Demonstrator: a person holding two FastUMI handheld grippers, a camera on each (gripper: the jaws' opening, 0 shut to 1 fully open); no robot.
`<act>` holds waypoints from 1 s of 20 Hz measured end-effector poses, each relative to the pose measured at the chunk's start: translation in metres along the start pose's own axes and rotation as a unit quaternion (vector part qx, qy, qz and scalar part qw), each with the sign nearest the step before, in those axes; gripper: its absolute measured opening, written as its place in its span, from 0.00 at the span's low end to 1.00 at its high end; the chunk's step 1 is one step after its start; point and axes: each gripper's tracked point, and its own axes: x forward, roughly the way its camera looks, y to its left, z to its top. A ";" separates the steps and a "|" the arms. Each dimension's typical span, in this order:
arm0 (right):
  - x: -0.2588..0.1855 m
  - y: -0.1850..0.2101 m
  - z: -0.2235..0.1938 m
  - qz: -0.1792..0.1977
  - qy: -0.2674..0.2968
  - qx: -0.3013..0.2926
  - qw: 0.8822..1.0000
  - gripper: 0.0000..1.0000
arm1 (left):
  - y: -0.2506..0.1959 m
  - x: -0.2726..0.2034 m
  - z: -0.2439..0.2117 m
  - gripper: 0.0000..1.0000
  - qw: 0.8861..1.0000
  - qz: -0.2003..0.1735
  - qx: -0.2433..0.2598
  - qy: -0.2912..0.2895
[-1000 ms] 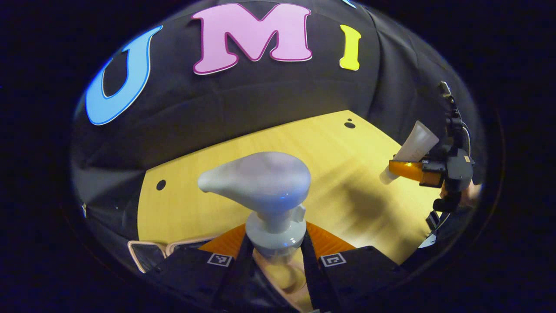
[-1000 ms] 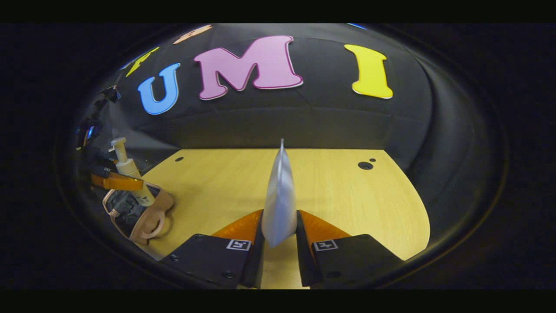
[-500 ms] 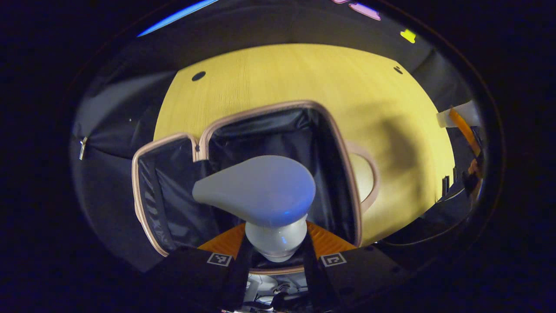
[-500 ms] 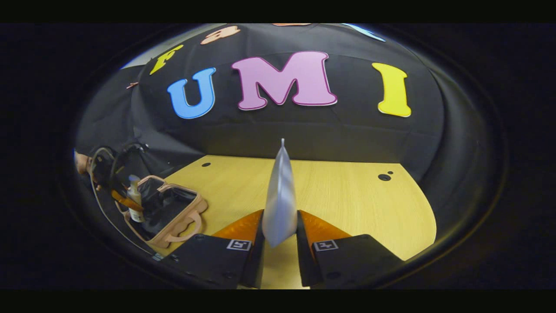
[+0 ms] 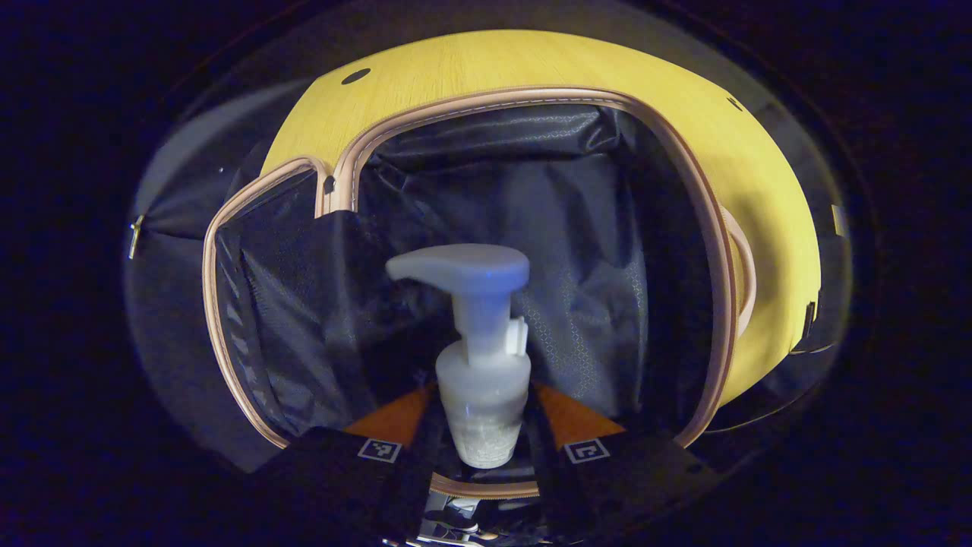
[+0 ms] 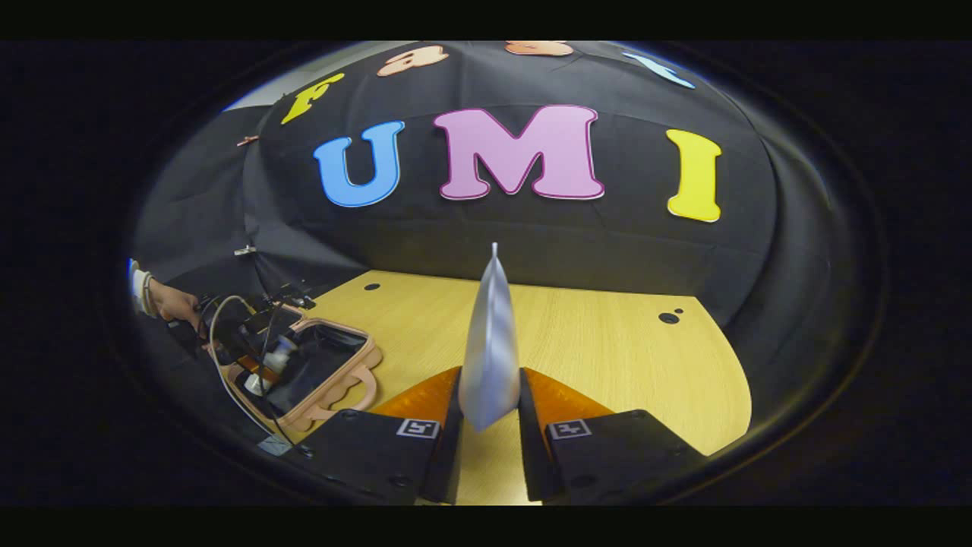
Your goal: First open the suitcase, pack the skin care products into it, and then close the suitcase.
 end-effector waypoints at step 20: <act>0.081 0.334 -0.137 0.205 0.373 0.155 0.892 0.37 | 0.191 -0.145 -0.068 0.98 0.934 0.072 -0.177 -0.301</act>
